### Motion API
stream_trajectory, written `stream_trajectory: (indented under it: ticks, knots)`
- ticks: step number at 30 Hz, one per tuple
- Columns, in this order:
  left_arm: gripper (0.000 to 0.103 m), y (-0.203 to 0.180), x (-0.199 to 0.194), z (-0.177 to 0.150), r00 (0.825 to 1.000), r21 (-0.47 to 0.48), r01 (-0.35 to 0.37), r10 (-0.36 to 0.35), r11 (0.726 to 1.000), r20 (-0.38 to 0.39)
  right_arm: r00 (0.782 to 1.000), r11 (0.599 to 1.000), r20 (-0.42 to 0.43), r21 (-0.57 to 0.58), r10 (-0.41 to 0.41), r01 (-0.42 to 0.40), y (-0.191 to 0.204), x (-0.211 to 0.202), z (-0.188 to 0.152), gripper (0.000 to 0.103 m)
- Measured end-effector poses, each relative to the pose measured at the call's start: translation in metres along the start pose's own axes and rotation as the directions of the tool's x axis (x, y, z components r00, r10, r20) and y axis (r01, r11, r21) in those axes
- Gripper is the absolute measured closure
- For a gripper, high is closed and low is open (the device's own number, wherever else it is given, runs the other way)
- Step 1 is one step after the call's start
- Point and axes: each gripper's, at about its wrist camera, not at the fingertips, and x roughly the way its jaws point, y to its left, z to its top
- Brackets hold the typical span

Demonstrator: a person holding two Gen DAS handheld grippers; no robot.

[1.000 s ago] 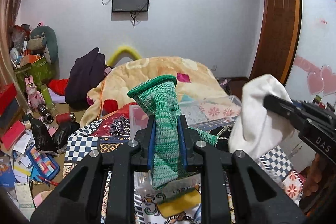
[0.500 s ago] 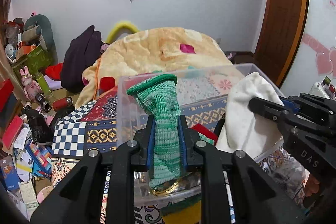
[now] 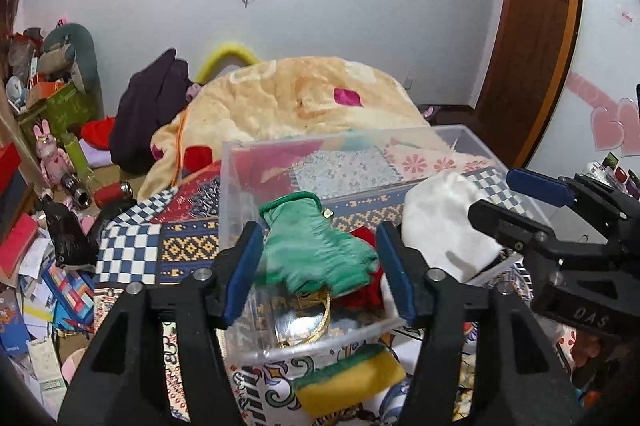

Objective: Organize soft objects
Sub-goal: 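Drop the green sock into the box with the left tool while the right tool drops the white bag in, then grasp the yellow sponge with the left tool while the right tool grasps the silver foil bag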

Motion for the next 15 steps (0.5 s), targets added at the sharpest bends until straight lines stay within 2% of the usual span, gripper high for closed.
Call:
stream_trajectory:
  ticks: [4, 6, 9, 15]
  knots:
    - [0.028, -0.001, -0.026, 0.001, 0.998, 0.003, -0.001, 0.001, 1.000, 0.062, 0.999, 1.000, 0.049, 0.018, -0.004, 0.003, -0.007, -0.019, 0.001, 0.032]
    - [0.026, -0.001, -0.039, 0.000, 0.996, 0.001, 0.002, -0.002, 1.000, 0.091, 0.997, 1.000, 0.074, 0.026, -0.008, 0.006, -0.010, -0.031, 0.000, 0.028]
    - [0.021, 0.001, -0.054, -0.003, 0.994, -0.008, 0.015, -0.014, 1.000, 0.113, 0.995, 0.999, 0.104, 0.037, 0.000, -0.003, -0.016, -0.046, -0.005, 0.018]
    - [0.014, 0.005, -0.073, -0.019, 0.992, -0.024, 0.013, -0.010, 1.000, 0.125, 0.993, 0.998, 0.115, 0.064, -0.001, -0.006, -0.027, -0.066, -0.024, 0.010]
